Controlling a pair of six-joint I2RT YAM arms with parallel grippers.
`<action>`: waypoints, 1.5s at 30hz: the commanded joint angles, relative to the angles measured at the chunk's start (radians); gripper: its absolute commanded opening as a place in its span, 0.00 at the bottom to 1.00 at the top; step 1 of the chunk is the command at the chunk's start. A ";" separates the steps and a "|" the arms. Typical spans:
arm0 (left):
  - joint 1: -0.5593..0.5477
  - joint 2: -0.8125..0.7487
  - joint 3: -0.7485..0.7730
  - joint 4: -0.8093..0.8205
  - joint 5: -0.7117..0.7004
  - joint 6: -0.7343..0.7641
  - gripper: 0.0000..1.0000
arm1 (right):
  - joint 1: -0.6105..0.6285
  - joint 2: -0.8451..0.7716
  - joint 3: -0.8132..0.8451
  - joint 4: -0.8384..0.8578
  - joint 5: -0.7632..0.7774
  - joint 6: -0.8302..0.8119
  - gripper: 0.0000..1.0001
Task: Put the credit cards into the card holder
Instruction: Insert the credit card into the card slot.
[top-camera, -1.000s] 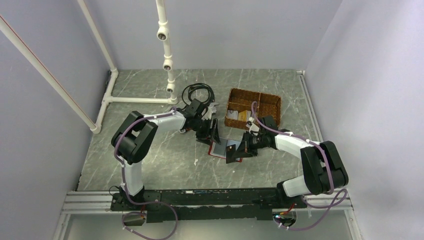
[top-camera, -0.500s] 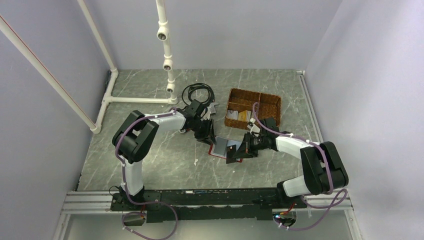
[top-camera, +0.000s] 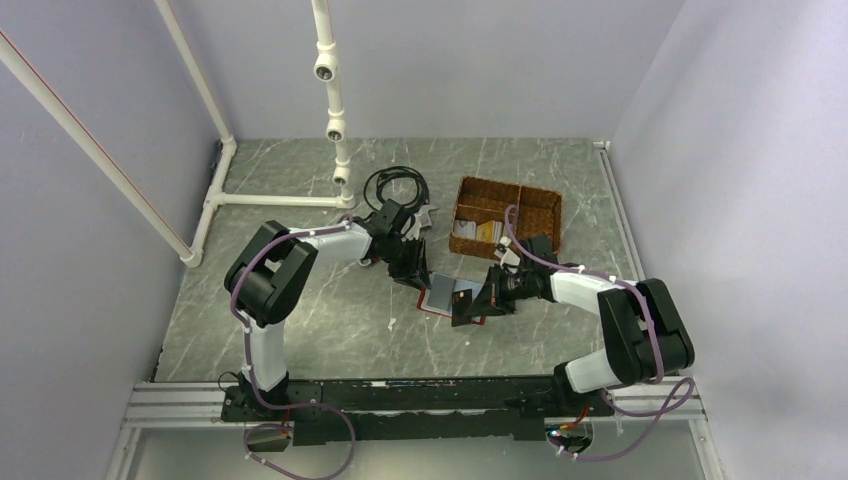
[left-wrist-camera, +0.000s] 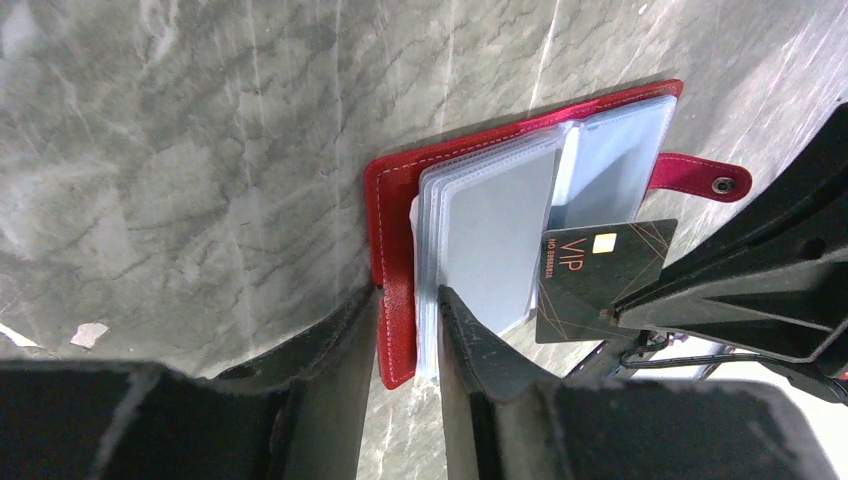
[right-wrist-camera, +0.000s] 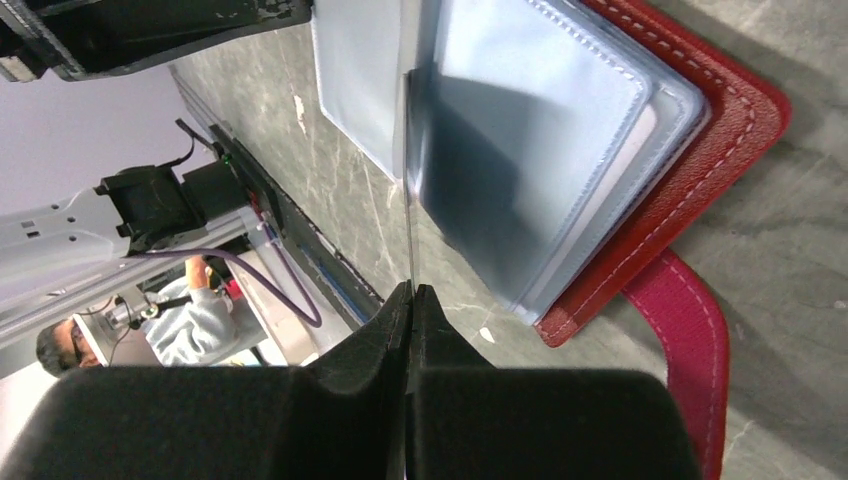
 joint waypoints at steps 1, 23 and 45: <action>-0.005 0.030 -0.029 -0.031 -0.067 0.017 0.34 | -0.004 0.031 -0.005 0.073 -0.014 0.012 0.00; -0.010 0.051 -0.027 -0.047 -0.069 0.040 0.28 | -0.006 0.156 0.093 0.177 0.098 0.049 0.00; -0.010 0.044 -0.040 -0.029 -0.054 0.027 0.26 | -0.009 0.150 0.046 0.331 0.179 0.177 0.00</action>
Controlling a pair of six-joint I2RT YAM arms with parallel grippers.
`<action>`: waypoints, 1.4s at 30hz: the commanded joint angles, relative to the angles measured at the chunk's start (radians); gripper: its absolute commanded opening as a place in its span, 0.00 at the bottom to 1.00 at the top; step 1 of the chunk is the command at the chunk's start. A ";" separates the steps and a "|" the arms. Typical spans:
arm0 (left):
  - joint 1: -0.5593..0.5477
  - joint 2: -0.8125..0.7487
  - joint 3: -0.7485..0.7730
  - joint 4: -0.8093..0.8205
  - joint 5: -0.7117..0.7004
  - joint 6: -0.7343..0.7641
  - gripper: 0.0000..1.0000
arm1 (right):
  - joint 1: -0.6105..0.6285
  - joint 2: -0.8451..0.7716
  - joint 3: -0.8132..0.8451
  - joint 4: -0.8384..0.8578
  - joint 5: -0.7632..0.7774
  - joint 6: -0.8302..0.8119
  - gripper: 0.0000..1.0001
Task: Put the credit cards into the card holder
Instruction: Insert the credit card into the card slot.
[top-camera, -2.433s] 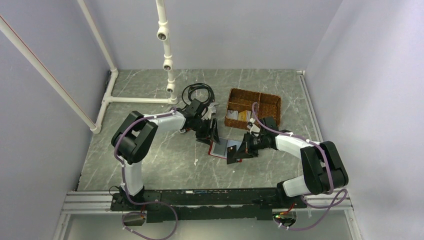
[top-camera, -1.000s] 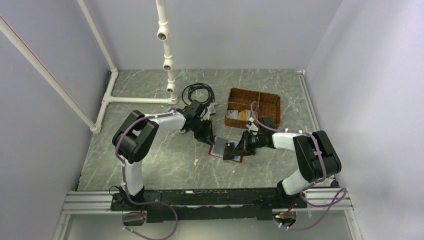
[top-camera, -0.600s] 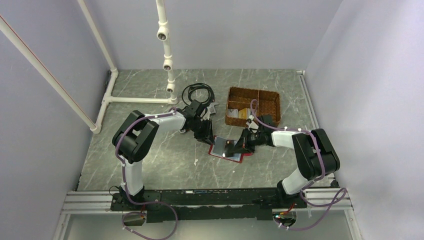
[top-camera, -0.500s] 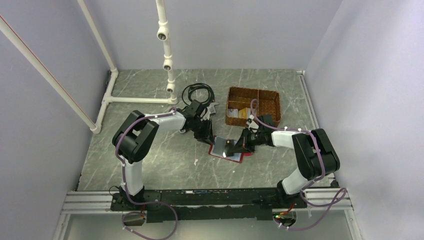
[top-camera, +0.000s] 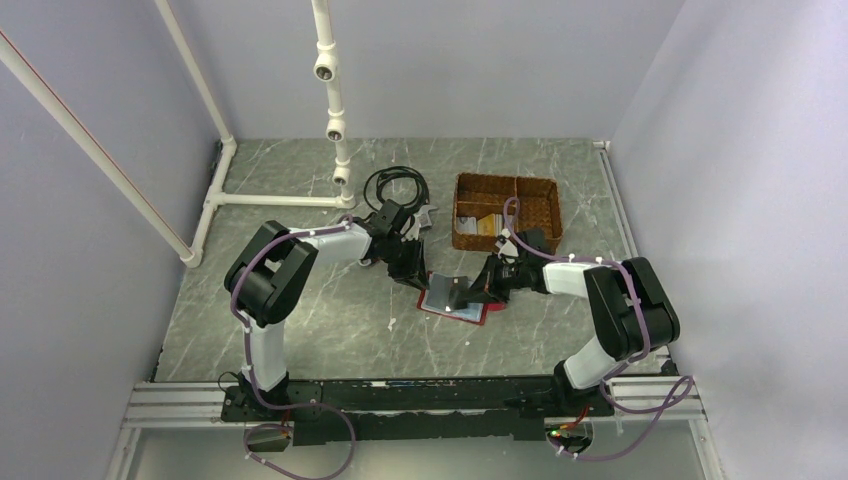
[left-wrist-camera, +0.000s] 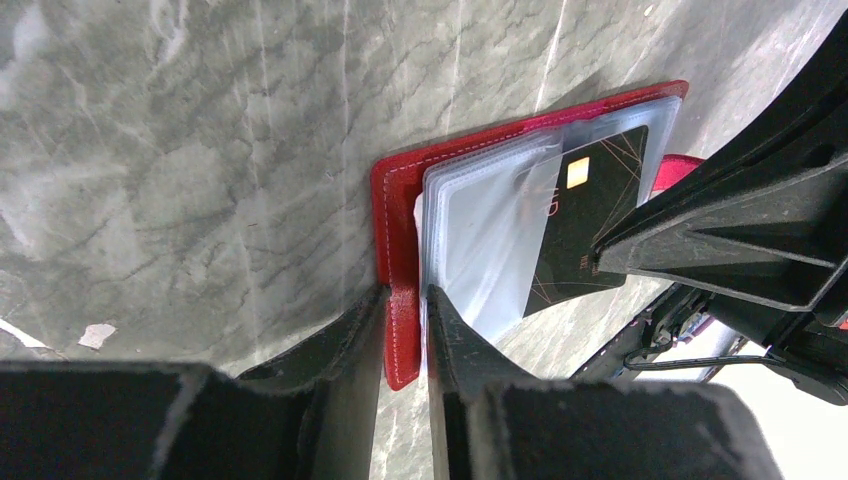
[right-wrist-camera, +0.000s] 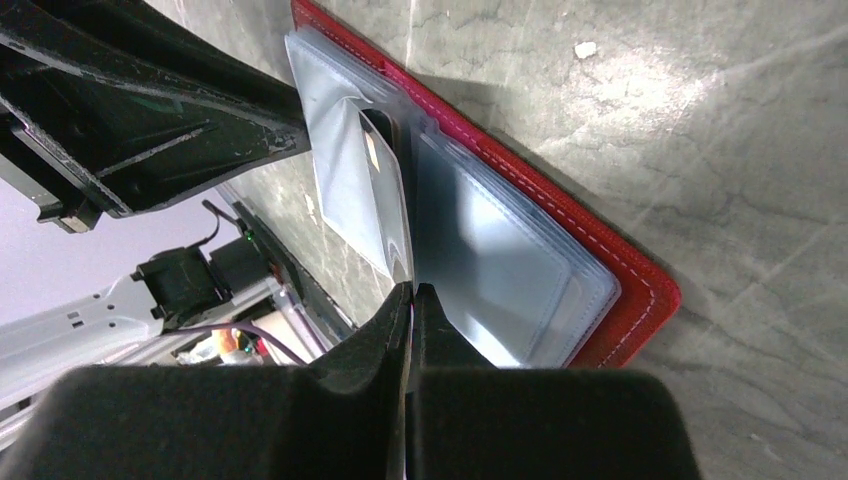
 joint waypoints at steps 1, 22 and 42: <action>-0.012 0.042 -0.038 -0.029 -0.045 0.018 0.26 | -0.009 0.004 -0.013 0.176 0.105 0.053 0.00; -0.026 0.014 -0.063 0.003 -0.019 -0.012 0.25 | 0.111 -0.092 -0.009 0.044 0.315 -0.026 0.24; -0.026 0.013 -0.015 -0.053 -0.047 0.023 0.24 | 0.198 -0.076 0.121 0.064 0.235 -0.183 0.38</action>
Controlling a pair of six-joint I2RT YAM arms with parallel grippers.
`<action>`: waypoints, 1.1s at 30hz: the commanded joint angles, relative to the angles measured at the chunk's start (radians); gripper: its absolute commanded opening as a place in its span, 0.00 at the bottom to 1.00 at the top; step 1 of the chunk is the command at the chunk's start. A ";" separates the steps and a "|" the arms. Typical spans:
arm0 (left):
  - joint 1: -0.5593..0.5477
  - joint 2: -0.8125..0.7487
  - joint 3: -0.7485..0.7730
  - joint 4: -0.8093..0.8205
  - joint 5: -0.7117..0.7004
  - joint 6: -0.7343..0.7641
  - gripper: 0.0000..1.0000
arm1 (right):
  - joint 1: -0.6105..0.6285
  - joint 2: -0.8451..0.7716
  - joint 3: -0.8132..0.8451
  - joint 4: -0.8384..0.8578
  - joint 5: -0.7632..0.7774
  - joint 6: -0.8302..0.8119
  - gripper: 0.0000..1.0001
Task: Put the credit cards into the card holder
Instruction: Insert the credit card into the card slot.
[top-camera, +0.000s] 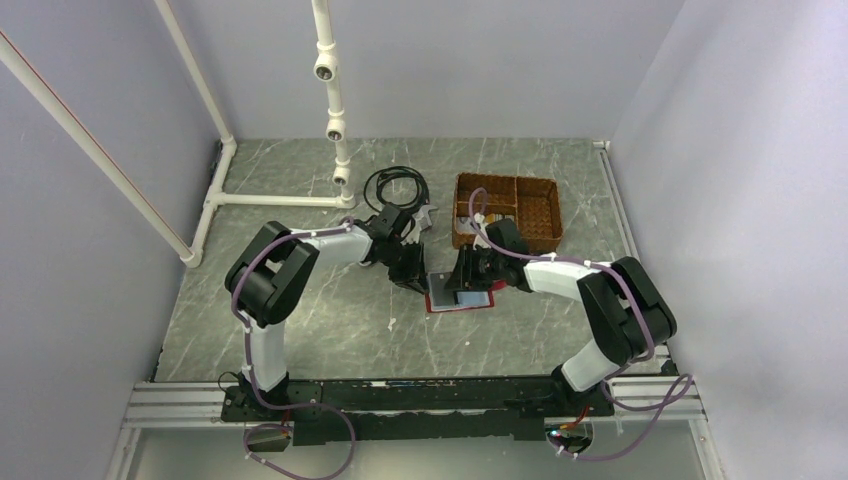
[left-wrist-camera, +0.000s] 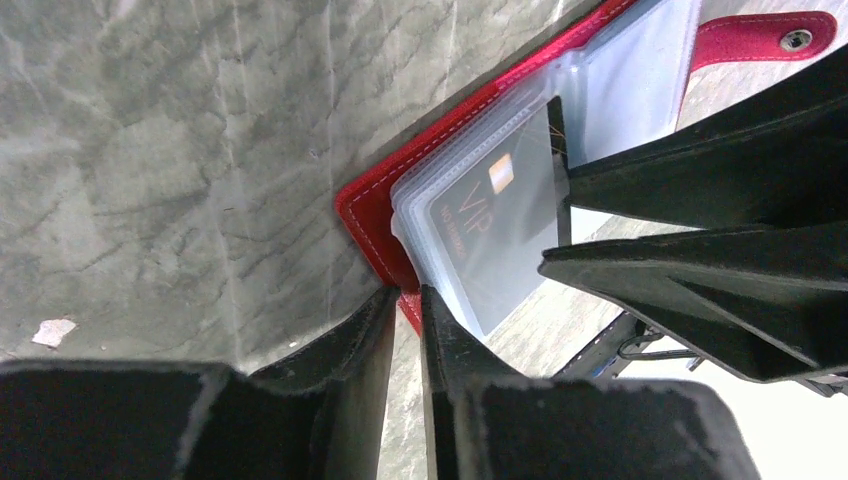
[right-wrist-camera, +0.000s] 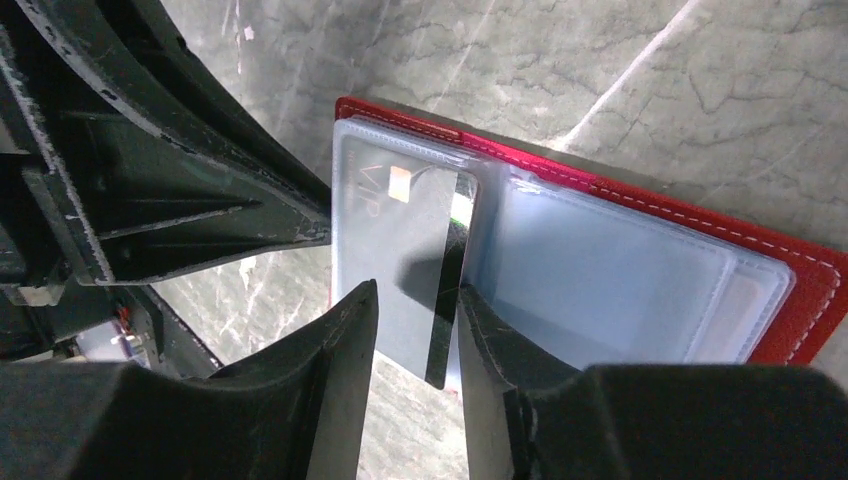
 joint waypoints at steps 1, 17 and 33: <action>-0.018 0.007 0.004 -0.071 -0.075 0.050 0.25 | -0.025 -0.096 0.016 0.010 -0.069 -0.013 0.40; -0.015 0.001 0.001 -0.067 -0.059 0.036 0.27 | 0.027 -0.039 -0.038 0.144 -0.125 0.110 0.50; 0.013 -0.280 0.108 -0.289 -0.128 0.172 0.73 | -0.128 -0.306 0.308 -0.512 0.249 -0.166 0.69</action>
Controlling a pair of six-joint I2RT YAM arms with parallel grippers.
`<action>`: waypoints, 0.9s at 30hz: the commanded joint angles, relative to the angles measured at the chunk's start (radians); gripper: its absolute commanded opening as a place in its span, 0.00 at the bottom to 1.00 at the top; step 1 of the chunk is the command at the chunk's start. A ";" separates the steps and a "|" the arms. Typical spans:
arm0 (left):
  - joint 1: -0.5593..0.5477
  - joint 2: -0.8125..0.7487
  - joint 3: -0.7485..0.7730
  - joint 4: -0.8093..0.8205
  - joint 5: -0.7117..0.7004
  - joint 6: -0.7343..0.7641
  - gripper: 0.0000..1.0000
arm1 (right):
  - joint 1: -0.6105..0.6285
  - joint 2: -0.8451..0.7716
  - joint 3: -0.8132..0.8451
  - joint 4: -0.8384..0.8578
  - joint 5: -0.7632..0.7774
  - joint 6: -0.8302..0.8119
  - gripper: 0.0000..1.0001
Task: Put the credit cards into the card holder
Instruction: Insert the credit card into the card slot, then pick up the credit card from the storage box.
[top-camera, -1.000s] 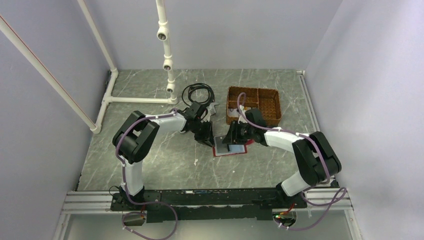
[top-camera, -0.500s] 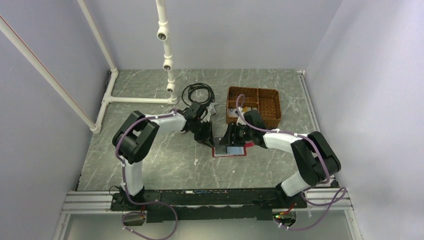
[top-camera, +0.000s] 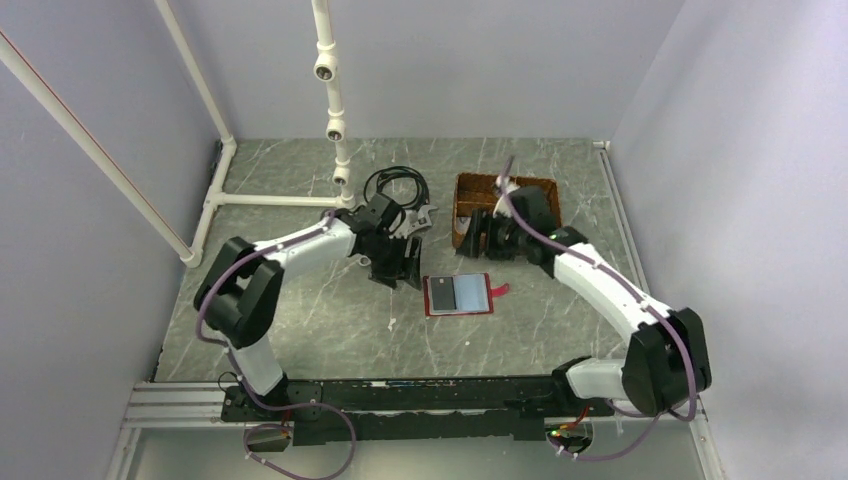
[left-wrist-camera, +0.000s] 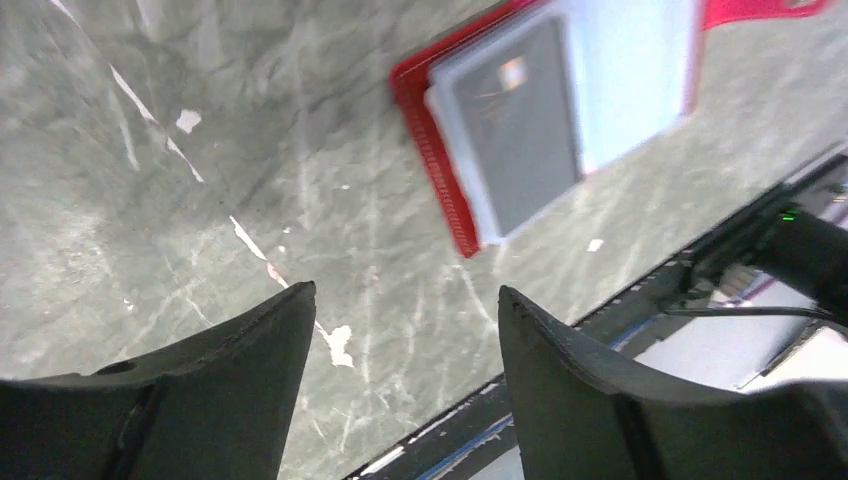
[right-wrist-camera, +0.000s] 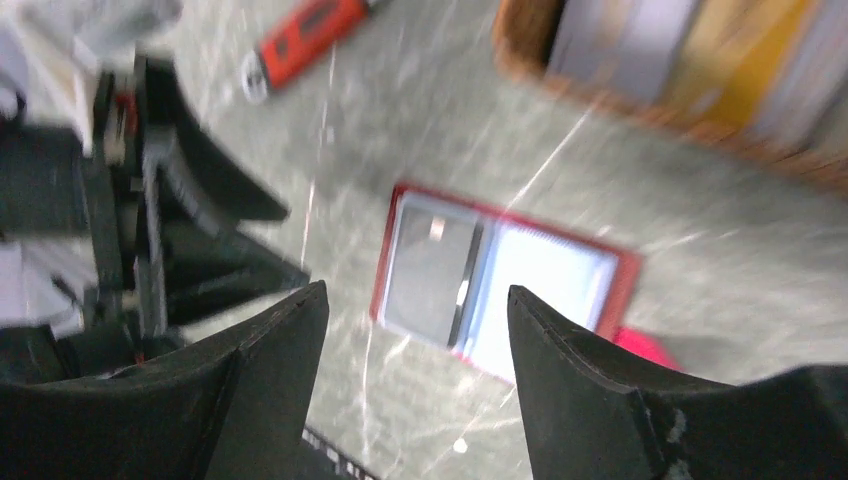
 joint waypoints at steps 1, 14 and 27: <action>0.006 -0.125 0.113 0.010 0.028 0.060 0.73 | -0.141 -0.035 0.149 -0.133 0.104 -0.095 0.69; -0.065 0.440 0.856 0.158 -0.017 -0.048 0.68 | -0.343 0.306 0.341 -0.064 0.149 -0.068 0.49; -0.145 0.674 1.099 0.043 -0.291 -0.052 0.61 | -0.343 0.264 0.289 -0.064 0.240 -0.060 0.43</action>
